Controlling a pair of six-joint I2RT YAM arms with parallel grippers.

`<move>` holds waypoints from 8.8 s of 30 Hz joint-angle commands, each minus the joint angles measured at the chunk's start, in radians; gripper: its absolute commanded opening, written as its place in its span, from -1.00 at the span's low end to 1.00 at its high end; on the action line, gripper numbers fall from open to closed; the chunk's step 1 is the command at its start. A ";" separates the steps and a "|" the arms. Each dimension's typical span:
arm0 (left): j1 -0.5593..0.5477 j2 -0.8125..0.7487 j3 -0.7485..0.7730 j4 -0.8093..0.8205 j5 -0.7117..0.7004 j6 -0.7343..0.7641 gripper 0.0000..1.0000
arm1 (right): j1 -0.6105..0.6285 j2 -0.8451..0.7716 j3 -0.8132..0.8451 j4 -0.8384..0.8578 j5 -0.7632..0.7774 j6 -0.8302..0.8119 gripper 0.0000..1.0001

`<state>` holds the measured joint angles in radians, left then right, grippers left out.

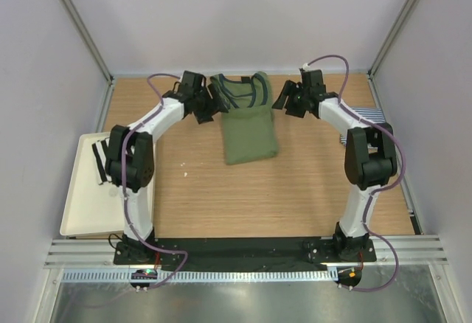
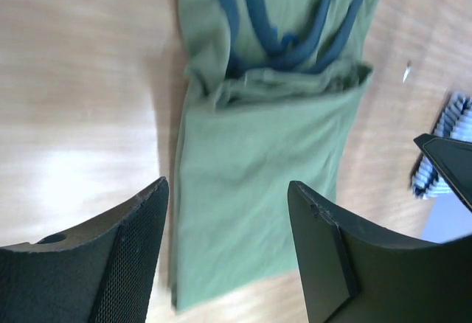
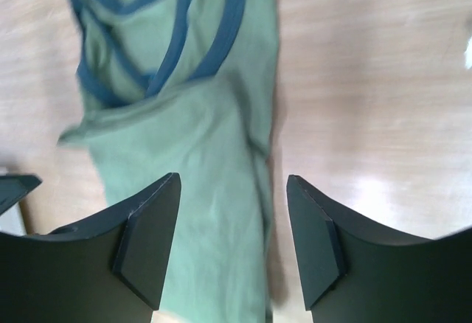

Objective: Fold and stack the tank tops

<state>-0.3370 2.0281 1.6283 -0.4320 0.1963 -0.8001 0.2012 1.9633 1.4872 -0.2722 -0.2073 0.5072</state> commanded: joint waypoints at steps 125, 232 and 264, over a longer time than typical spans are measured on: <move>-0.319 -0.586 -1.006 0.325 0.123 0.084 -0.14 | 0.434 -0.681 -0.843 -0.127 -0.033 -0.036 -0.61; 0.043 -0.109 -0.381 0.260 0.302 -0.139 0.03 | 0.155 0.002 -0.027 -0.085 0.132 -0.019 -0.28; -0.019 0.049 -0.213 0.219 0.354 -0.056 -0.17 | 0.110 -0.226 -0.863 0.628 -0.707 0.250 -0.97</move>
<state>-0.3687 2.0537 1.3540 -0.2546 0.5014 -0.8497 0.3439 1.6661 0.6708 0.2016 -0.8619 0.6926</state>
